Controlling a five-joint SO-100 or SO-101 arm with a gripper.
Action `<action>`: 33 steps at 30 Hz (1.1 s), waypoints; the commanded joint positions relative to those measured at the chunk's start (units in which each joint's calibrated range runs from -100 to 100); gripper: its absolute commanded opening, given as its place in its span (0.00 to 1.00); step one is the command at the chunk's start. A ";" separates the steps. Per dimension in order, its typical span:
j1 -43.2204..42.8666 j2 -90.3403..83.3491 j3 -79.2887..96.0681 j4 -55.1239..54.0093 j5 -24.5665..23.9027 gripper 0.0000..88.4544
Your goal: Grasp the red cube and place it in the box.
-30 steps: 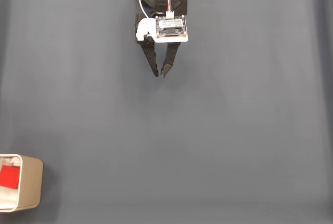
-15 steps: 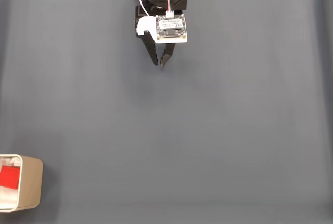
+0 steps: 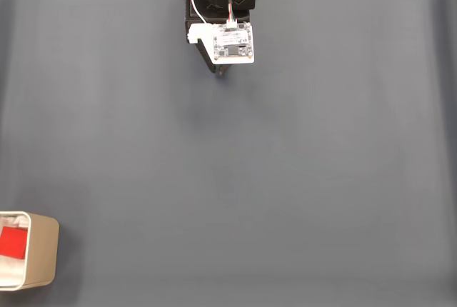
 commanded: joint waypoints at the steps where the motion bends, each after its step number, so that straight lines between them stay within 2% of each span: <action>1: -0.10 -0.61 0.81 1.26 -0.34 0.00; 33: 0.97 -0.61 0.81 7.16 -1.90 0.00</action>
